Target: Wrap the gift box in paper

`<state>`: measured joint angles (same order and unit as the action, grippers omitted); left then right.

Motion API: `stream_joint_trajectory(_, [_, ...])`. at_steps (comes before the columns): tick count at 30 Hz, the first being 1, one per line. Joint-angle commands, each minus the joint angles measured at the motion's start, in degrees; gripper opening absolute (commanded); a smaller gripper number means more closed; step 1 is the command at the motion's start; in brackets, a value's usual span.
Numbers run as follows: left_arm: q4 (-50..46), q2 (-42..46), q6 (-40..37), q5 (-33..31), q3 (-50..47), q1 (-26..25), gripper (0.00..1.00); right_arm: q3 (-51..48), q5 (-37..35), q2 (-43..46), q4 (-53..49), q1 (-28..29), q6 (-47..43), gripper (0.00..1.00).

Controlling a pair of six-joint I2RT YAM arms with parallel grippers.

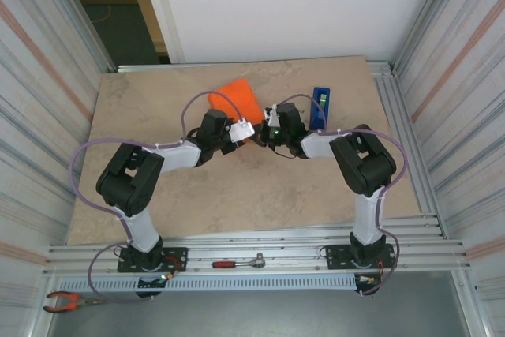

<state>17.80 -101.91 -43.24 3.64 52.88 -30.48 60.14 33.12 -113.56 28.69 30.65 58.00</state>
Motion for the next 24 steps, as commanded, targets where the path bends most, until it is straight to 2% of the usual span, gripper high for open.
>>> stream_joint_trajectory(1, [-3.15,1.1,0.58,2.25,0.31,-0.3,0.49,1.6,1.13,-2.65,5.09,-1.26,3.82,0.0])
stream_joint_trajectory(10, [-3.39,1.33,0.65,2.4,0.29,-0.35,0.48,-2.63,2.06,-0.27,10.45,-1.98,5.61,0.0])
stream_joint_trajectory(24, [-3.9,1.68,0.61,2.86,0.11,-0.35,0.48,1.13,3.54,-5.32,14.87,-2.87,10.95,0.0])
